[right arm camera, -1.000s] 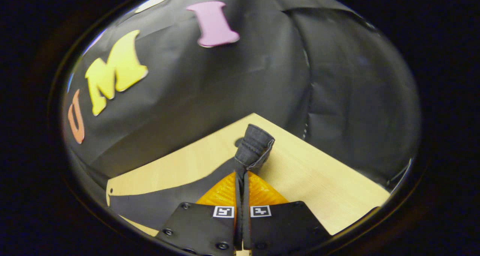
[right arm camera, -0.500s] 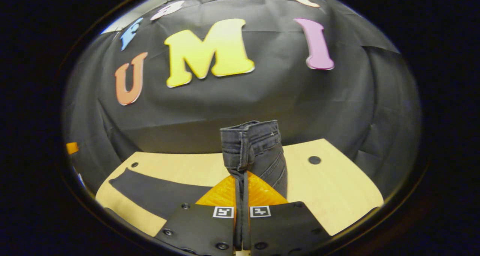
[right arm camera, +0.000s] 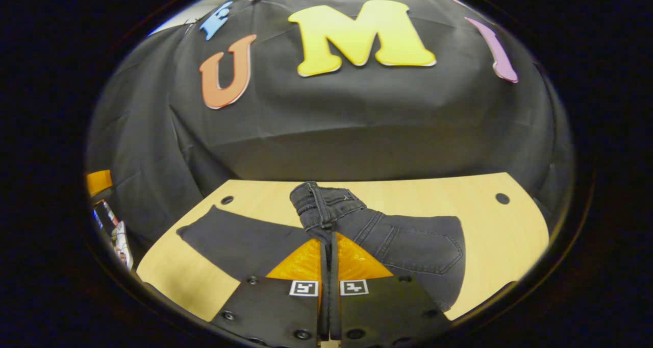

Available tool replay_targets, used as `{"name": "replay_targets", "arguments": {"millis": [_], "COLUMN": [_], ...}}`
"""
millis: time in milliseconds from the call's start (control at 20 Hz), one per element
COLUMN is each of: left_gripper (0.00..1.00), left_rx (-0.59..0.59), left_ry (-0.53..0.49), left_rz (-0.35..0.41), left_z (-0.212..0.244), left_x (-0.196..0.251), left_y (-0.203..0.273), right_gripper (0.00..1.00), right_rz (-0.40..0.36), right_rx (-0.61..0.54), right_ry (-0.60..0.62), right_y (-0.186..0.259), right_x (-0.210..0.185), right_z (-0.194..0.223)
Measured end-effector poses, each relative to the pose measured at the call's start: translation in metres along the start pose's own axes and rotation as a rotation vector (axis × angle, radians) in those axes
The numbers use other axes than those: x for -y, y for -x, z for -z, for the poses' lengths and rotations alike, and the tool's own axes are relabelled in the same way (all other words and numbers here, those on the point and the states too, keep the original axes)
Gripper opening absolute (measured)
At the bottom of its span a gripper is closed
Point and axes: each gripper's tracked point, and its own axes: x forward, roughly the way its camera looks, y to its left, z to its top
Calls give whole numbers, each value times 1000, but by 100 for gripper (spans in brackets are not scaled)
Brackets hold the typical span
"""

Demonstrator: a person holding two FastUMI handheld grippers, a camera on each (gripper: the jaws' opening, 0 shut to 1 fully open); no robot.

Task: Grasp the waist and the cuffs of the jeans and fold them to make the two legs overlap; first hold the waist and fold one-third of the jeans toward the cuffs, then hold the cuffs and fold the remaining one-third in the same direction to finish folding.

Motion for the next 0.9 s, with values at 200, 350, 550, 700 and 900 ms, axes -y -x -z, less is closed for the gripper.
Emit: {"name": "replay_targets", "arguments": {"millis": [200,350,550,700,900], "left_gripper": [98,99,99,99,99], "left_rx": [-1,7,-4,-10,-41], "left_ry": [7,15,31,42,57], "left_rz": [-13,-20,-20,-15,-20], "left_z": [2,2,5,9,18], "left_x": [-9,-14,-16,-16,-21], "left_y": [3,4,-2,-6,-15], "right_gripper": [1,1,4,16,58], "right_rz": [-30,-28,-40,-64,-139], "right_rx": [-101,-168,-216,-223,-184], "right_ry": [101,131,166,136,94], "right_y": [4,4,10,9,24], "right_x": [11,14,14,17,4], "right_z": [10,20,9,12,2]}}
